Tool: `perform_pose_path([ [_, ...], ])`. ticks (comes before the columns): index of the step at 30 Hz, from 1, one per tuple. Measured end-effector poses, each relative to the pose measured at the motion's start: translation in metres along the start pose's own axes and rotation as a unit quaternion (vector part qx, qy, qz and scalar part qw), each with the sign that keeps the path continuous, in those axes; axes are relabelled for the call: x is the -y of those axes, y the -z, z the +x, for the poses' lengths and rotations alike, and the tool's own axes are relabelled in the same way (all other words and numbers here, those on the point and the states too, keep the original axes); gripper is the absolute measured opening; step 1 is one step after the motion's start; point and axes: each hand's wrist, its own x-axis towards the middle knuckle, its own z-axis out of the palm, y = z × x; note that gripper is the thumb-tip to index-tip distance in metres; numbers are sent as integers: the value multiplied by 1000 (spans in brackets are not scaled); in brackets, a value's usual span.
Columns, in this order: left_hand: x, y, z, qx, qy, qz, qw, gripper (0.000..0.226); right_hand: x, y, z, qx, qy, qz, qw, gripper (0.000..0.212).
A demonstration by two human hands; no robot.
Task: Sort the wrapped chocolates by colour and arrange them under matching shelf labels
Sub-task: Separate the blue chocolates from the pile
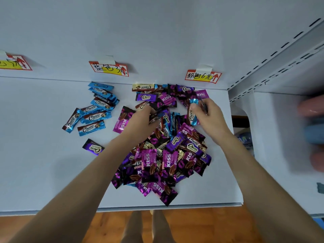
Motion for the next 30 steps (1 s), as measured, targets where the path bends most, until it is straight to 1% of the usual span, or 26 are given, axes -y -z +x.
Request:
perform_pose_path([
  [1, -4, -5, 2, 3, 3, 13, 1000, 17, -5, 3, -8, -11, -19, 21, 1000, 20],
  [4, -16, -19, 9, 1, 35, 97, 995, 27, -22, 6, -26, -21, -65, 71, 995, 15],
  [8, -27, -30, 13, 0, 106, 182, 978, 48, -34, 5, -33, -27, -82, 62, 994, 11],
  [10, -27, -32, 13, 8, 126, 194, 973, 52, -35, 2, -32, -11, -100, 104, 989, 10],
  [13, -22, -31, 14, 24, 144, 124, 981, 46, -35, -3, -27, 8, -117, 124, 985, 8],
  [15, -19, -28, 13, 28, 150, 56, 987, 45, -34, -7, -23, 10, -105, 69, 992, 17],
  [17, -16, -24, 12, 21, 154, -7, 988, 44, -30, -11, -17, 4, -70, -7, 997, 21],
  [19, -12, -20, 10, 8, 151, -35, 988, 39, -24, -15, -8, 1, -38, -62, 997, 19],
  [22, -6, -13, 3, -10, 150, -78, 986, 24, -12, -24, 10, 19, -10, -130, 991, 21],
  [24, -2, -8, -3, -21, 154, -121, 980, 16, -5, -30, 21, 43, -6, -168, 985, 28],
  [26, 1, -4, -9, -22, 154, -161, 975, 9, -2, -35, 29, 70, -12, -193, 979, 31],
  [28, 2, -1, -14, -15, 146, -177, 973, 7, -2, -39, 35, 93, -18, -216, 972, 35],
  [30, 4, 1, -18, -14, 129, -173, 976, 14, -1, -39, 37, 108, -20, -217, 970, 36],
])
